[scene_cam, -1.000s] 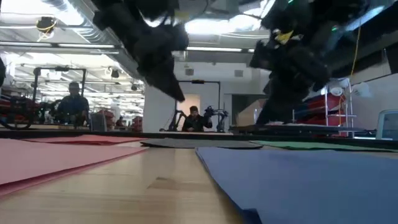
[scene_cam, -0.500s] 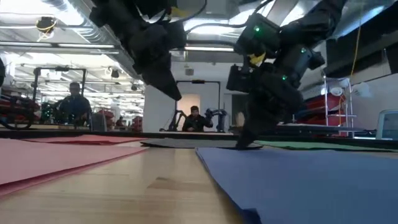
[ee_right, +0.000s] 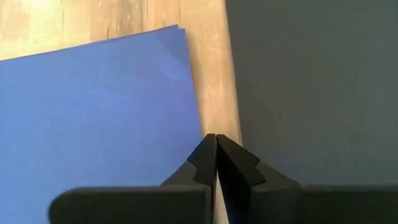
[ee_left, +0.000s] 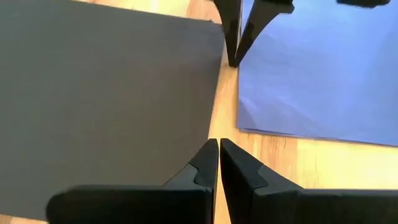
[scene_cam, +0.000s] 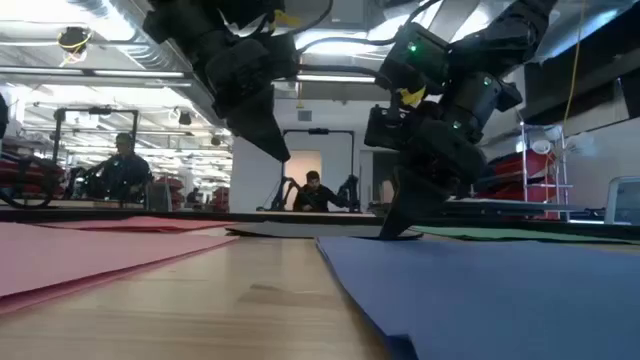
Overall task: Organize paper
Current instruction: Adjust the stacked black papers
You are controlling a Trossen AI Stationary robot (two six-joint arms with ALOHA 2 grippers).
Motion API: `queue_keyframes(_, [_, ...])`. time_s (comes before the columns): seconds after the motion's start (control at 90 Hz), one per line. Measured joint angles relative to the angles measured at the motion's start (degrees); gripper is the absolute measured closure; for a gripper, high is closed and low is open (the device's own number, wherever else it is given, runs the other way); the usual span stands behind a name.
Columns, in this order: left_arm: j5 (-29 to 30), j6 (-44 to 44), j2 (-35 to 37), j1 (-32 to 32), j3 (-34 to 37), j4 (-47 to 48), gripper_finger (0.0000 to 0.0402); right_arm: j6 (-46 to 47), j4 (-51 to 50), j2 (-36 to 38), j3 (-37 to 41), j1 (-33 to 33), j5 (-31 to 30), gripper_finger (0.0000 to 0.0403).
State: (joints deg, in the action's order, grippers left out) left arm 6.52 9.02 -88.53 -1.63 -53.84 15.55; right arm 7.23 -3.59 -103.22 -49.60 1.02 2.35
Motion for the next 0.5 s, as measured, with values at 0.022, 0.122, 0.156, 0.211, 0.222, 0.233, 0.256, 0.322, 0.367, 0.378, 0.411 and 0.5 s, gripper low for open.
queue_keyframes(0.022, [0.00, 0.03, -0.01, -0.08, 0.00, -0.03, 0.0402, 0.05, 0.03, 0.00, 0.00, 0.00, -0.05, 0.0403])
queue_keyframes(0.122, [0.00, 0.21, 0.00, -0.28, 0.00, 0.05, 0.0402, 0.09, 0.09, 0.00, 0.02, 0.00, -0.48, 0.0403])
queue_keyframes(0.156, [0.00, 0.24, 0.00, -0.32, 0.00, 0.09, 0.0402, 0.13, 0.09, 0.00, 0.02, 0.02, -0.97, 0.0403])
queue_keyframes(0.211, [0.00, 0.24, 0.00, -0.48, 0.00, 0.07, 0.0402, 0.15, 0.09, 0.00, 0.04, 0.02, -1.44, 0.0403])
queue_keyframes(0.222, [0.00, 0.24, 0.00, -0.50, 0.00, 0.08, 0.0402, 0.15, 0.09, 0.00, 0.04, 0.02, -1.48, 0.0403])
queue_keyframes(0.233, [0.00, 0.24, 0.00, -0.52, 0.00, 0.09, 0.0402, 0.16, 0.10, 0.00, 0.04, 0.02, -1.50, 0.0403])
queue_keyframes(0.256, [0.00, 0.24, 0.00, -0.55, 0.00, 0.09, 0.0402, 0.19, 0.11, 0.00, 0.04, 0.00, -1.58, 0.0403])
queue_keyframes(0.322, [0.00, 0.30, 0.00, -0.56, 0.00, 0.13, 0.0402, 0.54, 0.11, 0.00, 0.07, 0.00, -2.09, 0.0403])
queue_keyframes(0.367, [0.00, 0.45, 0.00, -0.60, 0.00, 0.31, 0.0402, 1.23, 0.11, 0.00, 0.07, -0.02, -2.70, 0.0403])
queue_keyframes(0.378, [0.00, 0.49, 0.00, -0.61, 0.00, 0.35, 0.0402, 1.30, 0.11, 0.00, 0.07, -0.01, -2.81, 0.0403])
queue_keyframes(0.411, [0.00, 0.59, 0.00, -0.61, 0.00, 0.35, 0.0402, 1.41, 0.11, 0.00, 0.07, -0.02, -3.02, 0.0403])
queue_keyframes(0.5, [0.02, 0.59, 0.00, -0.61, 0.00, 0.33, 0.0402, 1.56, 0.11, 0.00, 0.09, -0.33, -3.26, 0.0403])
